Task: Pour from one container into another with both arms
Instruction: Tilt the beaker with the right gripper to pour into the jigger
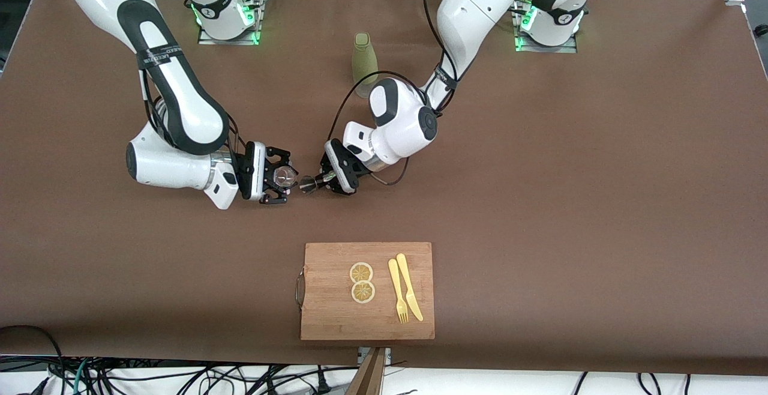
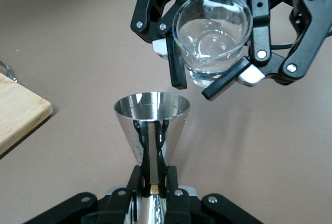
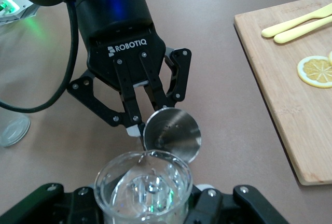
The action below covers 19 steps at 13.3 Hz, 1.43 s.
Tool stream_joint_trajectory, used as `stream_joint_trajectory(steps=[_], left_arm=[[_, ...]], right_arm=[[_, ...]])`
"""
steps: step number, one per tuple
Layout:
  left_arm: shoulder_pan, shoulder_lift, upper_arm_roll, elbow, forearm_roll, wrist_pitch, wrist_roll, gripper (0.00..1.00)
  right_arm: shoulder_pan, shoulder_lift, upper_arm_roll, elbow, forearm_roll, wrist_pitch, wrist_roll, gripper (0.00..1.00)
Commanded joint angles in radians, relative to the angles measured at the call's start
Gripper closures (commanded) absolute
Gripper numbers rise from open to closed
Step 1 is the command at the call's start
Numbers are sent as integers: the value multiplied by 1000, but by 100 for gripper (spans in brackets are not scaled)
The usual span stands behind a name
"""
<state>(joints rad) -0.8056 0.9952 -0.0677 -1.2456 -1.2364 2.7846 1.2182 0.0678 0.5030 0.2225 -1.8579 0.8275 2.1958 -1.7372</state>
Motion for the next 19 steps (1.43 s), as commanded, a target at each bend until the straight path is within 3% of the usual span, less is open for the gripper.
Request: stream_joint_trajectory(steps=[1, 6, 9, 19], left_arm=[[3, 14, -4, 23, 31, 13, -16, 100], [6, 13, -4, 21, 31, 15, -16, 100], [6, 10, -4, 18, 31, 15, -14, 100], [8, 7, -6, 17, 32, 15, -6, 100]], right_arm=[[-2, -14, 18, 9, -53, 9, 71, 73], [1, -14, 32, 11, -68, 30, 97, 73], [1, -14, 57, 28, -154, 30, 185, 73], [3, -14, 63, 31, -192, 32, 214, 73]])
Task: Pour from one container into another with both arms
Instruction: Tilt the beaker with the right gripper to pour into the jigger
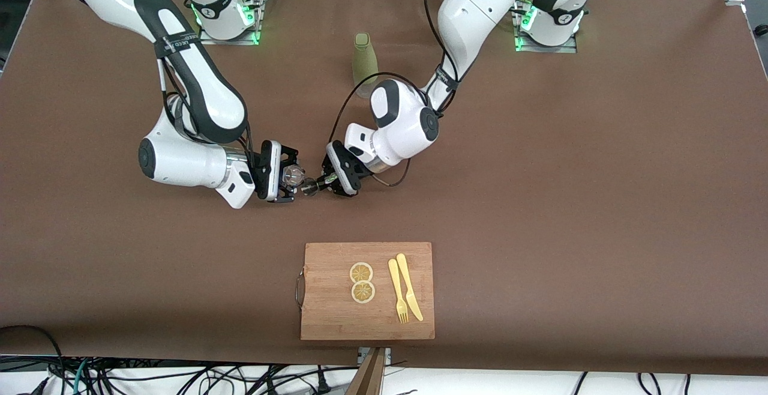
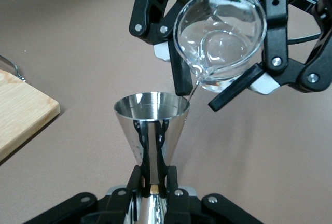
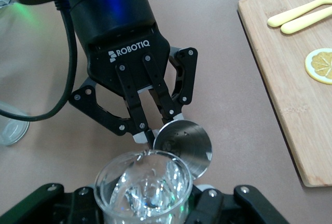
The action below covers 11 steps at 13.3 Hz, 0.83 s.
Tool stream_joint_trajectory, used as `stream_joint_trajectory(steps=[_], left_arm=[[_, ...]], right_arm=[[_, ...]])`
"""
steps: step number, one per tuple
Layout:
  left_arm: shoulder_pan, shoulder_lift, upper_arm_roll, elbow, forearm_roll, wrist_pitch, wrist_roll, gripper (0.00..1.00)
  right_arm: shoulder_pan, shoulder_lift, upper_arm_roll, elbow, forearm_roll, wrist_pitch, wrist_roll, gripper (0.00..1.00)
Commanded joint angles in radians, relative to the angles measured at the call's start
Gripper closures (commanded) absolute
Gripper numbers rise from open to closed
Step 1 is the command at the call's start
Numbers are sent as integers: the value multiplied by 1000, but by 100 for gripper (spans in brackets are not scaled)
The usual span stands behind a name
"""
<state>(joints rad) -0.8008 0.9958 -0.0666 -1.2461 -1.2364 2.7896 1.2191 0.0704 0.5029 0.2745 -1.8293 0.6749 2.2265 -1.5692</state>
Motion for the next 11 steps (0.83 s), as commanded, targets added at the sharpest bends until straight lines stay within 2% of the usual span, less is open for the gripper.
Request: stream_joint_trajectory(steps=[1, 11], left_arm=[[3, 3, -7, 17, 32, 10, -7, 100], [12, -16, -10, 2, 29, 10, 30, 100]], right_arm=[[0, -14, 17, 4, -63, -1, 66, 73], [-6, -18, 26, 2, -81, -2, 63, 72]])
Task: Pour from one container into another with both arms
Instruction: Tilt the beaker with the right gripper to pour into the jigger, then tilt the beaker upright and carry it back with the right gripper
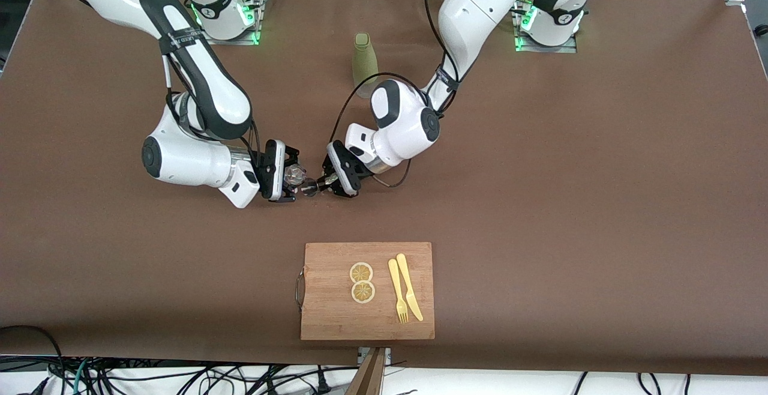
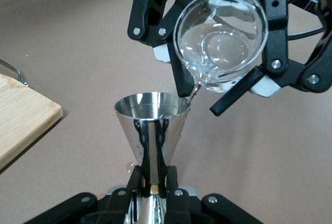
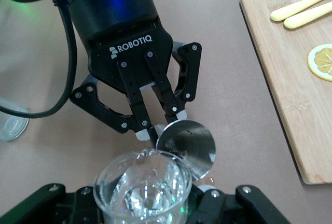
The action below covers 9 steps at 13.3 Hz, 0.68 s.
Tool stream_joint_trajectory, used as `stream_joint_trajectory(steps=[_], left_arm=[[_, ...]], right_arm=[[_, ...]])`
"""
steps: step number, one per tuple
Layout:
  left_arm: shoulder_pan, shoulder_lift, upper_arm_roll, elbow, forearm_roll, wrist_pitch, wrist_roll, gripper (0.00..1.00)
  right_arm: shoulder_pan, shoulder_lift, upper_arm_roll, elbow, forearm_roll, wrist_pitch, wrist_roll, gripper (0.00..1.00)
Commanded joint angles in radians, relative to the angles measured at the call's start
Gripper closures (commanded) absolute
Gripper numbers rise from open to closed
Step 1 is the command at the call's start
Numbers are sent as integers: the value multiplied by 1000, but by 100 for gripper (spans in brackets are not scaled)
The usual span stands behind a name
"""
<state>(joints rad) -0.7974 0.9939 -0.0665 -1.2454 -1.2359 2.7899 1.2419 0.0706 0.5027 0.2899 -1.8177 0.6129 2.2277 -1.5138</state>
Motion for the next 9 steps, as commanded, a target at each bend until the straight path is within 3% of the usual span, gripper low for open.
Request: stream_joint_trajectory(steps=[1, 7, 9], left_arm=[[9, -14, -12, 1, 29, 10, 8, 100], [26, -29, -13, -12, 27, 10, 51, 100], [41, -32, -16, -14, 23, 10, 80, 100]], right_arm=[[-9, -18, 11, -9, -19, -2, 4, 72], [-23, -18, 11, -22, 8, -13, -58, 71], [-34, -19, 11, -31, 66, -16, -121, 71]])
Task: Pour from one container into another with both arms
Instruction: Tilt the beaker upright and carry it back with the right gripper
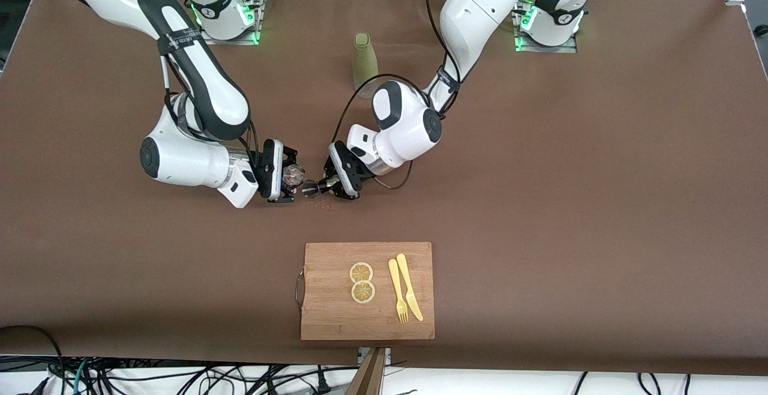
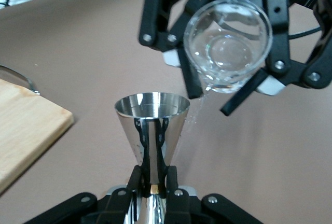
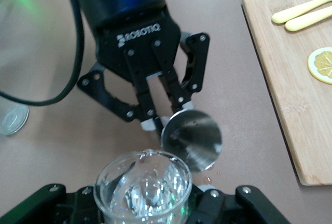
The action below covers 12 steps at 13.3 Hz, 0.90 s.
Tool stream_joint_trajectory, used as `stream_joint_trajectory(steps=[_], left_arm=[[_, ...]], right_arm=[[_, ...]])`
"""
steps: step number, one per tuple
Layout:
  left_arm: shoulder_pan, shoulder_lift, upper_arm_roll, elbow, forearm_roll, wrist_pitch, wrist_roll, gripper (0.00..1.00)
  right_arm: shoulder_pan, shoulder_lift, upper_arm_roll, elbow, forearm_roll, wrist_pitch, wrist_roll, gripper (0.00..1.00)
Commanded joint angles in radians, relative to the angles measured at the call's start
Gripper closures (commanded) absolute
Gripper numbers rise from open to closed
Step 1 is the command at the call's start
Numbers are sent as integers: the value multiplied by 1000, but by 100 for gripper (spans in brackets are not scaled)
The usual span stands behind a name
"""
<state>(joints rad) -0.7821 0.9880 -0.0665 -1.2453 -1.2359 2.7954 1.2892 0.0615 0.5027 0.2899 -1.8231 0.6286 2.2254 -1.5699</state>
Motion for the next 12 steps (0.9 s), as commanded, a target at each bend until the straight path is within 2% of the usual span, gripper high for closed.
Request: stream_joint_trajectory(steps=[1, 3, 5, 9, 12], left_arm=[[29, -28, -16, -14, 23, 4, 38, 100], [46, -37, -18, -29, 24, 1, 41, 100], [75, -55, -36, -48, 26, -7, 74, 100], [200, -91, -139, -101, 26, -14, 177, 100], [328, -118, -226, -153, 24, -57, 283, 100]], right_arm=[[-29, -20, 9, -27, 100, -13, -114, 71], [-41, -20, 6, -36, 175, -16, -186, 71], [-52, -26, 3, -36, 209, -36, -202, 71], [-86, -26, -24, -39, 373, -101, -369, 71], [-94, -26, -90, -41, 396, -186, -442, 71]])
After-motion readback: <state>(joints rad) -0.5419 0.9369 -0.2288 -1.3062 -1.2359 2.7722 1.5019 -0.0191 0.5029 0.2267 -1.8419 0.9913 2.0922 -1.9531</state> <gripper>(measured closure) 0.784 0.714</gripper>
